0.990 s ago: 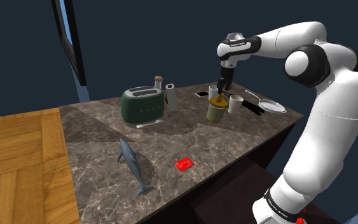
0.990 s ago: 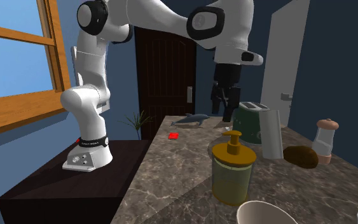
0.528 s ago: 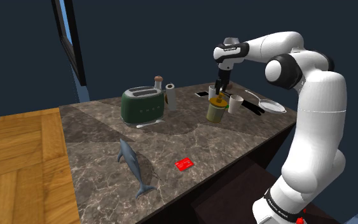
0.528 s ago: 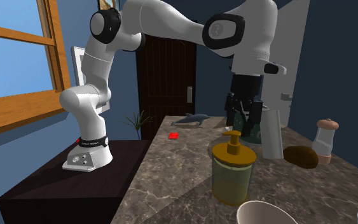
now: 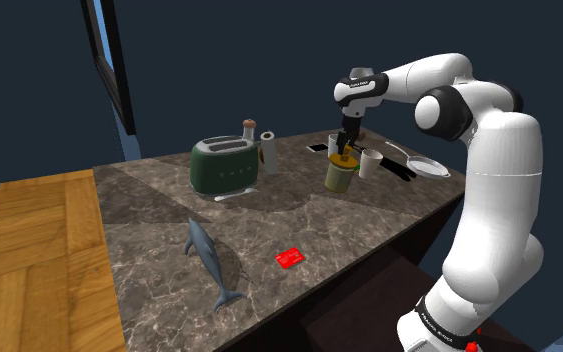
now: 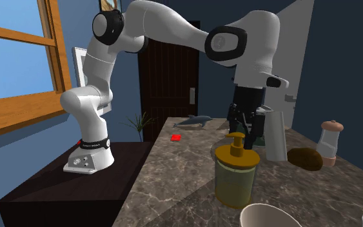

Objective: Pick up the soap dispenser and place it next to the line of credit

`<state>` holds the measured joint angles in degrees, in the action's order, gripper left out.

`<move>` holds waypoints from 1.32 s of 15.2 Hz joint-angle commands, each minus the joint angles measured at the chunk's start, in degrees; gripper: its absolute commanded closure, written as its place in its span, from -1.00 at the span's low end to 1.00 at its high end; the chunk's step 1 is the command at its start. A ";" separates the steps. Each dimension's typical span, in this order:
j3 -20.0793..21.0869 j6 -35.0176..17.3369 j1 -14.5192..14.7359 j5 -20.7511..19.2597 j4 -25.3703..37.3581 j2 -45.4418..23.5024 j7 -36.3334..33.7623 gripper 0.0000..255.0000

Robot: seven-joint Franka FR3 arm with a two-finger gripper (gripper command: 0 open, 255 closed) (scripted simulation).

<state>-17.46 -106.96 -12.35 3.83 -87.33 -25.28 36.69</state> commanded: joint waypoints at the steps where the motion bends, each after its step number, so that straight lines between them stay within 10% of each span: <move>1: 0.00 -0.12 0.01 0.00 -0.13 0.03 0.00 -1.00; 5: 0.00 -0.10 0.01 0.00 -0.12 0.03 0.00 -1.00; 6: 0.00 -0.10 0.01 0.00 -0.12 0.03 0.00 1.00; 20: -0.15 3.37 -0.04 -0.24 2.62 0.80 -0.02 1.00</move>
<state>-17.58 -104.35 -12.39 3.64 -85.33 -24.65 36.70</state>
